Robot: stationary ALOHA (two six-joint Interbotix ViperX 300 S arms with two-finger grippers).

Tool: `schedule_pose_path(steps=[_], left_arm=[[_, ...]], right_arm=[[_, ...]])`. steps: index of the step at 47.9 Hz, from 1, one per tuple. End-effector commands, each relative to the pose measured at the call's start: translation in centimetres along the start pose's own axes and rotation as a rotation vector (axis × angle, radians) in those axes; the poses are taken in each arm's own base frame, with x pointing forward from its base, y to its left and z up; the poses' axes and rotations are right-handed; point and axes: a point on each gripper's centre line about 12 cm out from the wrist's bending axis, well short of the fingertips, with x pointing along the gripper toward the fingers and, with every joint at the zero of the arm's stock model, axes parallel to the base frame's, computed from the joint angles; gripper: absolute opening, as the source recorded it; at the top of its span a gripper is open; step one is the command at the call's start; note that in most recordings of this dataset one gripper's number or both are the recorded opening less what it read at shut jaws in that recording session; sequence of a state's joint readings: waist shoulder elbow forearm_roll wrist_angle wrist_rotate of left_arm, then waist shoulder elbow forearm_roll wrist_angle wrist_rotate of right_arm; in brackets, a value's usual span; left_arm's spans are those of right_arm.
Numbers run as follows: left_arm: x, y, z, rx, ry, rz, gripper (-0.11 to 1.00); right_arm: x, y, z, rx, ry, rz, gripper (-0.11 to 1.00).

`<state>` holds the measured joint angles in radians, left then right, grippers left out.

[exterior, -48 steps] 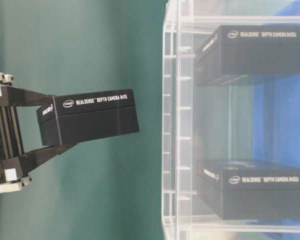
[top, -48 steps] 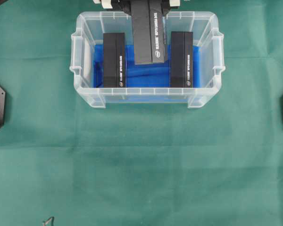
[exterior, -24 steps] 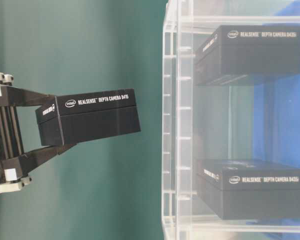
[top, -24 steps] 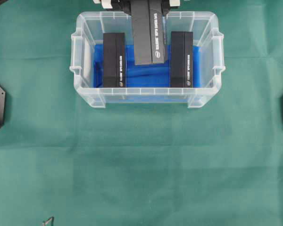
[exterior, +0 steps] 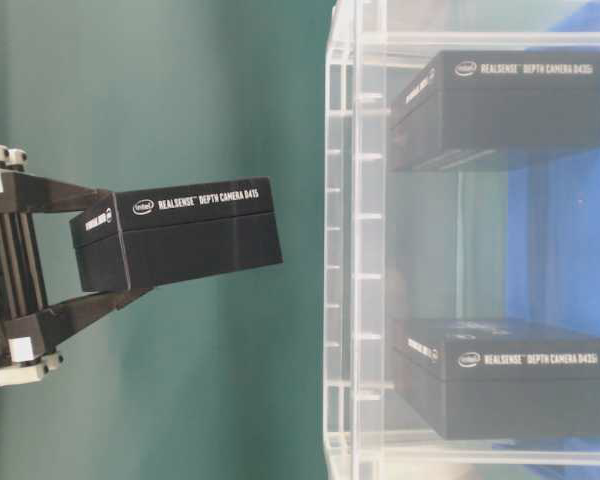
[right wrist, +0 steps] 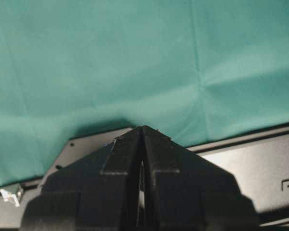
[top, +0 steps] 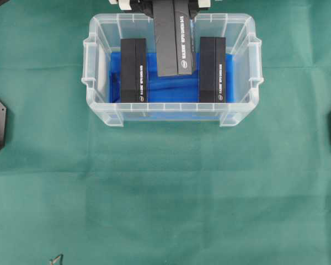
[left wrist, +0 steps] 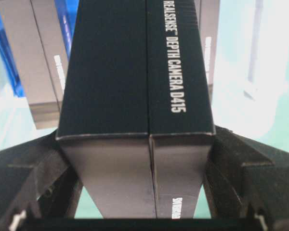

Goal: Take the box out of the case with the left arm.
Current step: 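Lift the middle black box straight up out of the case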

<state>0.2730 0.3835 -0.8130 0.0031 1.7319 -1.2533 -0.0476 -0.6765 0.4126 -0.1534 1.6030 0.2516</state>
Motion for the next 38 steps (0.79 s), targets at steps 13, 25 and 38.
schedule_pose_path(steps=[13,25,38], left_arm=[[-2.07,0.09,-0.19,0.006,-0.015,-0.052,0.62],[-2.07,0.1,-0.18,0.004,-0.016,-0.051,0.62],[-2.15,-0.1,-0.9,0.014,-0.014,-0.053,0.63]], right_arm=[[-0.54,-0.09,0.24,0.006,-0.02,0.002,0.0],[-0.54,-0.07,0.23,0.006,-0.019,0.003,0.0],[-0.54,-0.09,0.24,0.006,-0.02,0.002,0.0]])
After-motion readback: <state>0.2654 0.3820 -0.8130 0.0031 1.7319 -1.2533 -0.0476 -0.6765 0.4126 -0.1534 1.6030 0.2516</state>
